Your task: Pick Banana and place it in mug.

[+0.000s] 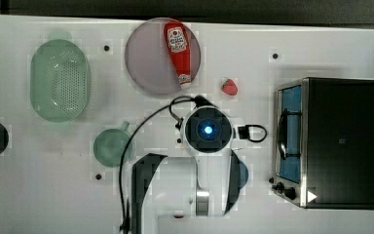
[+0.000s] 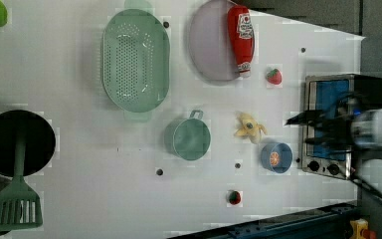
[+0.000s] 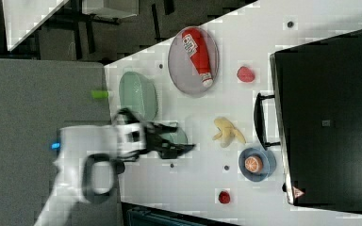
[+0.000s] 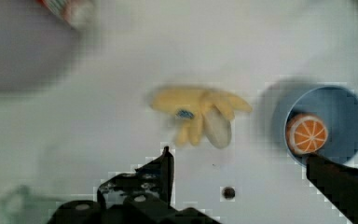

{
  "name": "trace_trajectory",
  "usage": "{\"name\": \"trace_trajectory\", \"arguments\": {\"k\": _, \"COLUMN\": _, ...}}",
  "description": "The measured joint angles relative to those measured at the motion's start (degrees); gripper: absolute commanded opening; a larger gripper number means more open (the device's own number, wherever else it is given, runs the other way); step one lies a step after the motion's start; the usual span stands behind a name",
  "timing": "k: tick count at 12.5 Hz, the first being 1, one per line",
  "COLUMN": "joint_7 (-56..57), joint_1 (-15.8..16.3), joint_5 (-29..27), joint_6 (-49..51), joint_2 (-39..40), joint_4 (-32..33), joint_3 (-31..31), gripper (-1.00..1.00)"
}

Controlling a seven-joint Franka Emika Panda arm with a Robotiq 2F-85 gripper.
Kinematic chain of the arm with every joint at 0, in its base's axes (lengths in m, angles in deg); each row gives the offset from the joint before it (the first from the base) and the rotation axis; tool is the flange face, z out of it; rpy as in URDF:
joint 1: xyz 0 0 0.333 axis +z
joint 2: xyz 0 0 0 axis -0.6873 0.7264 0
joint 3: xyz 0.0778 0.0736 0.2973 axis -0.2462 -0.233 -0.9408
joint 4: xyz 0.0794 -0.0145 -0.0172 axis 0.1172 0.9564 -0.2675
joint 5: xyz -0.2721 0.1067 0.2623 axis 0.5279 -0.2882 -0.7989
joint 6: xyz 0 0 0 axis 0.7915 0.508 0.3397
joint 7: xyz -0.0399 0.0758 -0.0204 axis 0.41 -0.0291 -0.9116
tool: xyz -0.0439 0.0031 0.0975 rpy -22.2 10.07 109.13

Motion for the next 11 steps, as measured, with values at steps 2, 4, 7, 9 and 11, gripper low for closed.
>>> {"name": "trace_trajectory", "arguments": {"k": 2, "joint_7": 3.41, "joint_1": -0.40, "joint_5": -0.57, "joint_6": -8.48, "joint_2": 6.12, "joint_4": 4.48, "joint_3": -0.03, "gripper": 1.00}}
{"name": "trace_trajectory", "arguments": {"k": 4, "joint_7": 4.70, "joint_1": -0.20, "joint_5": -0.50, "joint_6": -15.75, "joint_2": 11.98, "joint_4": 5.60, "joint_3": 0.01, "gripper": 1.00}}
{"name": "trace_trajectory", "arguments": {"k": 7, "joint_7": 6.10, "joint_1": 0.12, "joint_5": -1.21, "joint_6": -22.77, "joint_2": 19.62, "joint_4": 3.69, "joint_3": 0.08, "gripper": 1.00}}
{"name": "trace_trajectory", "arguments": {"k": 9, "joint_7": 6.10, "joint_1": -0.13, "joint_5": -0.06, "joint_6": -25.01, "joint_2": 21.61, "joint_4": 3.58, "joint_3": 0.57, "gripper": 1.00}}
{"name": "trace_trajectory", "arguments": {"k": 11, "joint_7": 6.24, "joint_1": -0.33, "joint_5": -0.35, "joint_6": -29.26, "joint_2": 23.08, "joint_4": 4.14, "joint_3": 0.59, "gripper": 1.00}}
